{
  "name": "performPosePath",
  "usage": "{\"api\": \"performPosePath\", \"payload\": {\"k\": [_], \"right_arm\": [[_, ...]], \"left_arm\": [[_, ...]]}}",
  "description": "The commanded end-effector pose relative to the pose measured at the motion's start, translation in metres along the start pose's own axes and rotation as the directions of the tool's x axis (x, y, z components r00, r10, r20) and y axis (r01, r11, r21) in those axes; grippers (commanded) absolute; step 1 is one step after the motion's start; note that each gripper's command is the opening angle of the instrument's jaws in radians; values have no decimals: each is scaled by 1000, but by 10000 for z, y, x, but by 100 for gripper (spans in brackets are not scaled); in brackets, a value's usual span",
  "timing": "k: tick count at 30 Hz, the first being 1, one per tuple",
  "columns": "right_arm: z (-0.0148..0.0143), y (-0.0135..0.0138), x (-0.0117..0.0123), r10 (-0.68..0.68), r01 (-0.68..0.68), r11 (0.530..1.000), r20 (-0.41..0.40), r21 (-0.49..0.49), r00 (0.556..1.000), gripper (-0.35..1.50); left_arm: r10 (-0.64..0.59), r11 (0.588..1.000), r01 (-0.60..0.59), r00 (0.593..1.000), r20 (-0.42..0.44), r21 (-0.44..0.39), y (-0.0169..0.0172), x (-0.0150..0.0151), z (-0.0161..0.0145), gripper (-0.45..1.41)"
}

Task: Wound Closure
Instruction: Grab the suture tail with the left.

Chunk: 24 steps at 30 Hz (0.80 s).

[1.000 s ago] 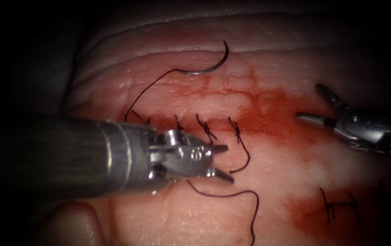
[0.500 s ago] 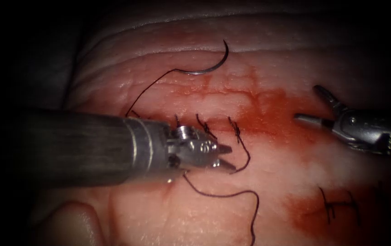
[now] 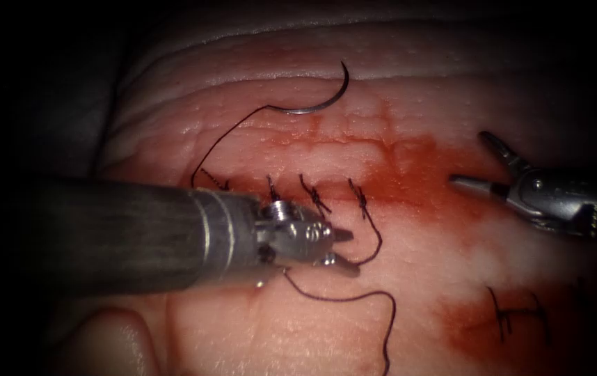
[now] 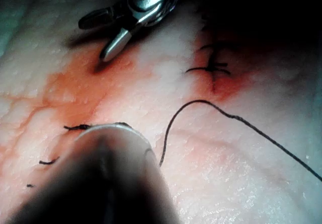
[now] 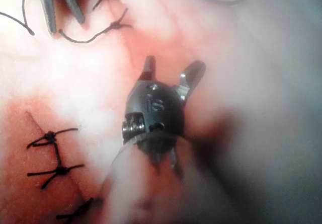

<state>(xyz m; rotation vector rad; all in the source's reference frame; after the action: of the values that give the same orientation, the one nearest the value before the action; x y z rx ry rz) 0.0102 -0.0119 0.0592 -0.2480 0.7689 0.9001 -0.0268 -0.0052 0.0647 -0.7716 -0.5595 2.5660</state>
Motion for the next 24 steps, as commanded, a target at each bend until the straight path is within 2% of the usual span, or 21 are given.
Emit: {"api": "performPosePath", "payload": {"k": [1, 8, 10, 14, 17, 18, 24], "right_arm": [[6, -7, -3, -4, 4, 1000, -1, 1, 1000, 96], [7, -11, -4, -5, 5, 1000, -1, 3, 1000, 96], [8, -13, -4, -6, 5, 1000, 3, 6, 1000, 96], [9, -15, -4, -6, 6, 1000, 4, 8, 1000, 96], [9, -16, -4, -13, 12, 1000, 8, 9, 1000, 91], [9, -16, -4, -13, 13, 1000, 8, 10, 1000, 91], [9, -19, -4, -20, 19, 1000, 12, 18, 1000, 84]], "left_arm": [[3, 1000, -3, 1000, -3, -4, 1, 1, 8, 22], [6, 1000, -6, 1000, 2, -11, 4, 1, 12, 15], [7, 1000, -6, 1000, 1, -12, 2, 1, 13, 9], [6, 1000, -6, 1000, 1, -11, 0, 1, 15, -11], [4, 1000, -4, 1000, 1, -10, 0, 4, 16, -32], [4, 1000, -4, 1000, 1, -10, 0, 4, 16, -43], [-4, 1000, 4, 1000, -10, -17, -4, 5, 7, -45]]}}
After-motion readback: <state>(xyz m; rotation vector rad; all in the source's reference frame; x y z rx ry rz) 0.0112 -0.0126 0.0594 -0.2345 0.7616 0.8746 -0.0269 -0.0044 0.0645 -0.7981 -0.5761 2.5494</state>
